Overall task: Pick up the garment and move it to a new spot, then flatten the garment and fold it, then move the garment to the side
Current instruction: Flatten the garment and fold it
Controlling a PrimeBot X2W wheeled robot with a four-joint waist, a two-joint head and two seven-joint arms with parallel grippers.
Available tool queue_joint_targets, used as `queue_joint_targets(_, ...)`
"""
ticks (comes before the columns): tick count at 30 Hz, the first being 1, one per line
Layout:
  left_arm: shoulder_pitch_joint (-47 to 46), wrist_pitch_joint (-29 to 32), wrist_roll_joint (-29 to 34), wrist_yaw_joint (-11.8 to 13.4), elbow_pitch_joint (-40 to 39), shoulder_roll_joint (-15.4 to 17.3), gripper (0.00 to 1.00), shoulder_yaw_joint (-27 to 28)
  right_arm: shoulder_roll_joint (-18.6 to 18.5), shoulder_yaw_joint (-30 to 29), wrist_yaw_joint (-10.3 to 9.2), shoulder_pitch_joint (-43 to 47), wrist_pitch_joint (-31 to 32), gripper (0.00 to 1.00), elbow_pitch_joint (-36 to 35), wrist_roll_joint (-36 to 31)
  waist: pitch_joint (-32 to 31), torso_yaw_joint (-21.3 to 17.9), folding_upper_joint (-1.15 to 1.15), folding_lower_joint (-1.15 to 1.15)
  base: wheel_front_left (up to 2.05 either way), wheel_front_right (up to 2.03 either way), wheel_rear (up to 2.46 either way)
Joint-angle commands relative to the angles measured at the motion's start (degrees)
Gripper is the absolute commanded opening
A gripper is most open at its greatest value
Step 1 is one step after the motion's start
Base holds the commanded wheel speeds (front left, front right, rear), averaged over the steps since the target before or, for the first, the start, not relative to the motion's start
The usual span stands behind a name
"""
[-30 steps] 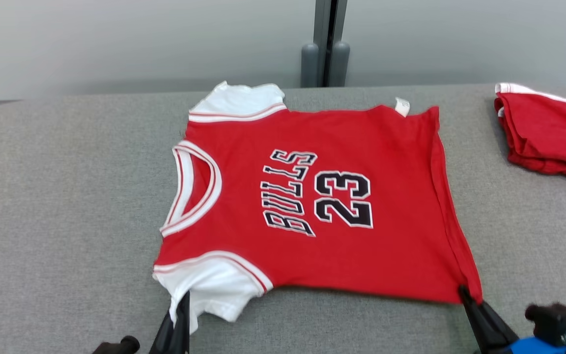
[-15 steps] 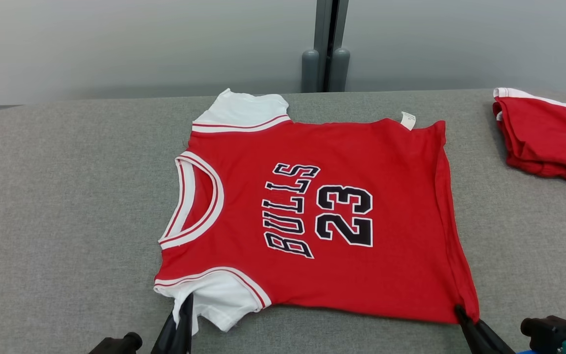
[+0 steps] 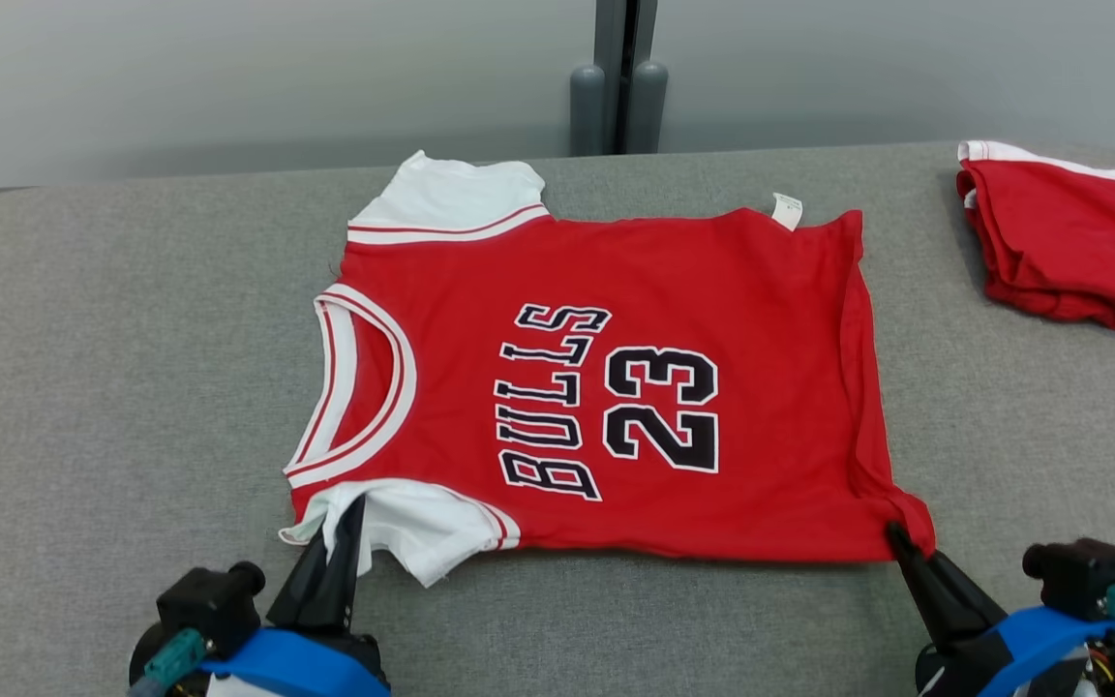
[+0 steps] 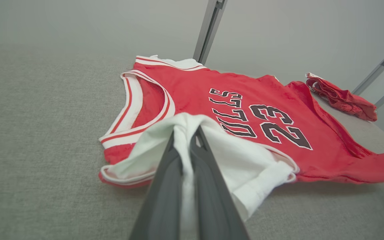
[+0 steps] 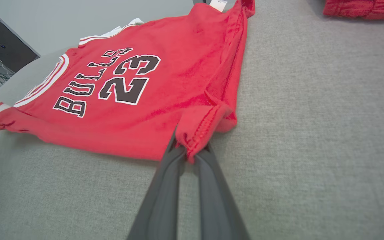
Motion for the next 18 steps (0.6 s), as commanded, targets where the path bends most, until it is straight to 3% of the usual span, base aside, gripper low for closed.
queue_joint_targets(1,-1.97,0.33,0.31,-0.49,0.53,0.57,0.0,-0.15,-0.15,-0.04,0.01,-1.56,0.51,0.0,0.16,0.44,0.48,-0.12,0.0,0.0,0.0,0.0,0.0)
queue_joint_targets(17,-17.6,2.66,0.73,-3.36,10.09,4.14,0.0,-1.76,0.71,2.47,0.02,-15.01,2.89,0.0,5.41,1.44,6.41,-2.19,0.0,0.0,0.0,0.0,0.0)
queue_joint_targets(18,-18.4,2.48,0.71,-3.51,10.9,4.11,0.0,-1.92,0.69,2.74,0.02,-15.77,2.65,0.34,6.0,1.21,6.69,-2.23,0.0,0.0,0.0,0.0,0.0)
